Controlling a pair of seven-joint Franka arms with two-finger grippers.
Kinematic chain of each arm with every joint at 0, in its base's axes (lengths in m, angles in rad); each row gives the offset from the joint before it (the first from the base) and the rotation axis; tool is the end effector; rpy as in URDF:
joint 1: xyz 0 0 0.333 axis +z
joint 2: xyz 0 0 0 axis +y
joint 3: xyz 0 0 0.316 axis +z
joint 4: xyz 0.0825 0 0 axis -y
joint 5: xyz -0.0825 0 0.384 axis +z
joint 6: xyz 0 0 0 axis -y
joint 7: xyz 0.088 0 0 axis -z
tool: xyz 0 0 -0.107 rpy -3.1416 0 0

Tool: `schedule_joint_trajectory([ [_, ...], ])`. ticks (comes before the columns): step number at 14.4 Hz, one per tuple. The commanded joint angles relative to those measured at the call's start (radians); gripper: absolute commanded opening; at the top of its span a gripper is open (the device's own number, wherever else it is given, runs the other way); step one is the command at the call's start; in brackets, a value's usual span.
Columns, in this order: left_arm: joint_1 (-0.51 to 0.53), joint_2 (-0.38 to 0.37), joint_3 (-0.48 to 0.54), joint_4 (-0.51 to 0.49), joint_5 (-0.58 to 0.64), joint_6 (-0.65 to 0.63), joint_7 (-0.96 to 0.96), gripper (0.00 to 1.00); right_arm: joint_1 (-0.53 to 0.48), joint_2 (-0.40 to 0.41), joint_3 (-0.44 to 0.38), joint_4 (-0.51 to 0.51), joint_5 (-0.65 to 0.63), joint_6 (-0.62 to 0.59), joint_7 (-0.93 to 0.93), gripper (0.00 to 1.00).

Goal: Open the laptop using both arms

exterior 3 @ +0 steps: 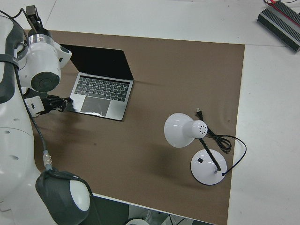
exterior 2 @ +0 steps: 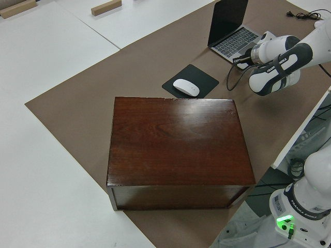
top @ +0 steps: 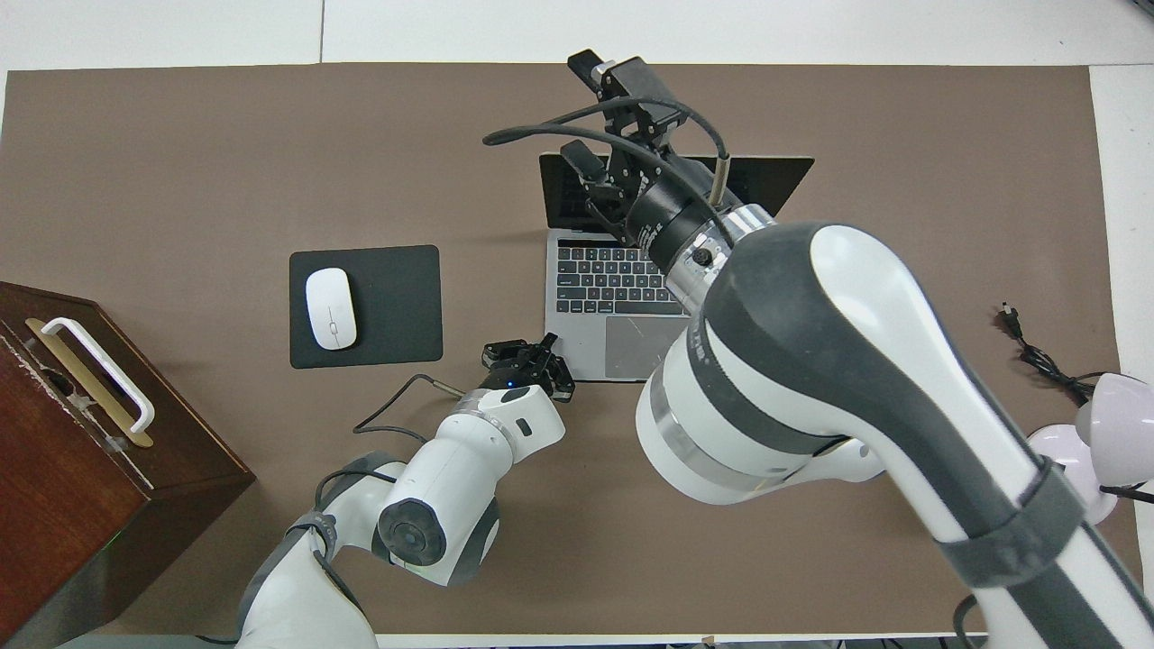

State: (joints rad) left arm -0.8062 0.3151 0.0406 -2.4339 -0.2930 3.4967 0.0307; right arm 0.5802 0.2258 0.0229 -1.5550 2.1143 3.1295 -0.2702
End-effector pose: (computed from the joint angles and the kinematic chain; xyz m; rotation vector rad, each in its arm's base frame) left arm 0.4075 -0.3440 0.2646 2.6311 -0.6561 0.9865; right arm 0.5702 0.3008 0.5564 -1.4667 1.0442 -0.4863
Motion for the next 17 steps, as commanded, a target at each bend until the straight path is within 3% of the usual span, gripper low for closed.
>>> schedule_joint_trajectory([
  [1,-0.028,0.052,0.012,0.018,-0.044,0.008,0.009,0.00,-0.040,-0.017,-0.008,0.061,-0.087,0.009,0.005,1.00],
  [4,-0.028,0.049,0.010,0.039,-0.097,0.008,0.008,0.00,-0.092,-0.046,-0.011,0.092,-0.322,0.008,-0.016,1.00],
  [7,-0.027,0.032,0.008,0.044,-0.118,0.007,0.000,0.00,-0.138,-0.054,-0.011,0.092,-0.674,-0.034,-0.037,1.00],
  [9,-0.027,0.029,0.008,0.044,-0.139,0.007,0.000,0.00,-0.250,-0.069,-0.012,0.093,-0.885,-0.211,-0.035,1.00],
  [12,-0.025,0.009,0.007,0.044,-0.155,0.004,0.000,0.00,-0.452,-0.074,-0.009,0.148,-1.188,-0.591,-0.023,1.00],
  [15,-0.021,-0.046,0.010,0.044,-0.173,-0.082,0.000,0.00,-0.600,-0.071,-0.014,0.225,-1.411,-0.991,-0.037,1.00],
  [17,-0.014,-0.082,0.012,0.042,-0.173,-0.125,0.000,0.00,-0.631,-0.074,-0.012,0.253,-1.606,-1.180,-0.056,1.00],
])
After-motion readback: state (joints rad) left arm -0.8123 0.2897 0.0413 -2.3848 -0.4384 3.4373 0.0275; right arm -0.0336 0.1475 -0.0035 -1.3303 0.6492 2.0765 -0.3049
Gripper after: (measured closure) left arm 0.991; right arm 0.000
